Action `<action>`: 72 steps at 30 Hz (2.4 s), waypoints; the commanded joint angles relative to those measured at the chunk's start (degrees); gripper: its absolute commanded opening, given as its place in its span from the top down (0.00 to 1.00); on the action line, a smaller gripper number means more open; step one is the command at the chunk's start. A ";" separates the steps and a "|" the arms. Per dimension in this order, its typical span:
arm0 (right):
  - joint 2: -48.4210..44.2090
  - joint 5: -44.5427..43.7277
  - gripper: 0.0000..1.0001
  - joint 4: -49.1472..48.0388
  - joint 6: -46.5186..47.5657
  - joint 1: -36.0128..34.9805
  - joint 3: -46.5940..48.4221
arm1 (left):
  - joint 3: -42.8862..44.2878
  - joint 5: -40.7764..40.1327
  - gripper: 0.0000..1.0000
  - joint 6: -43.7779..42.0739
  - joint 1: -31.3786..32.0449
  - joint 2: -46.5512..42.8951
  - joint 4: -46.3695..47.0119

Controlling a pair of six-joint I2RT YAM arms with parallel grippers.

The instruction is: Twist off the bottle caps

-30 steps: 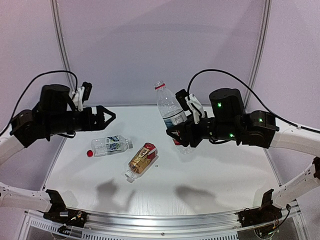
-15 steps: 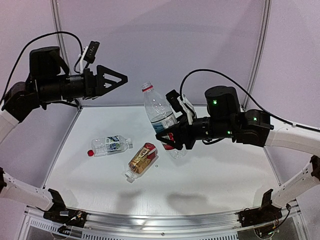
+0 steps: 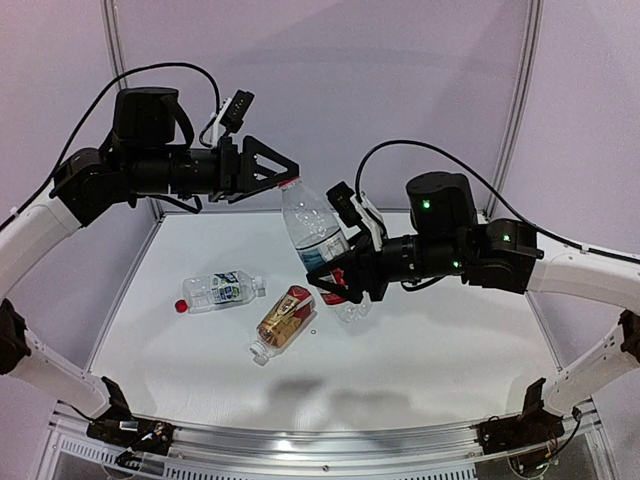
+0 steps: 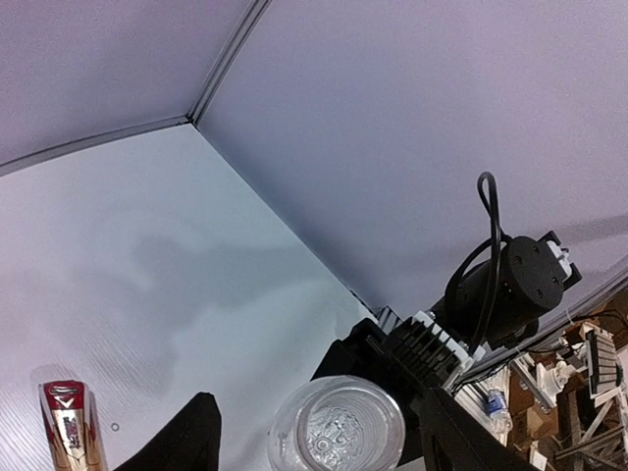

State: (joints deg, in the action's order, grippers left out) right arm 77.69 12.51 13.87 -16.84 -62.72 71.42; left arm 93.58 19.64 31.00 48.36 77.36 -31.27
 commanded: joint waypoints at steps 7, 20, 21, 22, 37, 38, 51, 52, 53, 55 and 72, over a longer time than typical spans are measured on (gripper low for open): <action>1.29 0.96 0.45 -0.27 -0.56 0.11 2.01 | 1.35 2.94 0.43 1.49 0.41 0.92 1.42; 2.10 -1.75 0.01 0.59 -1.52 0.09 2.98 | 2.66 3.35 0.91 2.36 0.40 2.45 0.28; 2.01 -2.04 0.01 0.56 -1.57 0.06 2.94 | 2.74 3.10 0.92 2.31 0.34 2.40 0.18; 1.96 -2.45 0.01 0.72 -1.61 0.05 2.82 | 2.75 2.79 0.92 2.16 0.28 2.29 -0.05; -0.98 -8.73 0.01 1.75 -1.94 0.08 2.50 | 2.70 -6.14 0.94 -1.36 -2.98 -1.38 -7.27; -1.17 -9.04 0.01 2.03 -1.87 0.07 2.76 | 2.95 -7.77 0.94 -2.11 -3.38 -1.83 -8.18; -4.83 -18.78 0.01 5.78 -0.39 0.14 1.19 | 5.15 -36.32 1.00 -14.93 -13.25 -3.39 -15.24; -5.06 -19.70 0.01 6.12 -0.39 0.14 0.89 | 5.08 -38.41 1.00 -15.83 -14.09 -3.13 -14.58; -5.40 -20.51 0.01 6.36 -0.39 0.10 0.55 | 4.85 -39.84 1.00 -16.78 -15.07 -2.81 -13.71; -6.07 -22.06 0.01 6.60 -0.26 0.07 -0.26 | 3.78 -41.97 1.00 -18.59 -17.36 -2.08 -11.10; -6.47 -29.21 0.01 8.30 3.26 0.16 -0.91 | 0.82 -32.18 1.00 -20.09 -35.91 11.39 2.90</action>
State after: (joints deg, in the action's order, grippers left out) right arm 71.61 -14.33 20.34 -15.62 -62.72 70.46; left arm 94.94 -14.72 13.04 14.59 84.95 -32.75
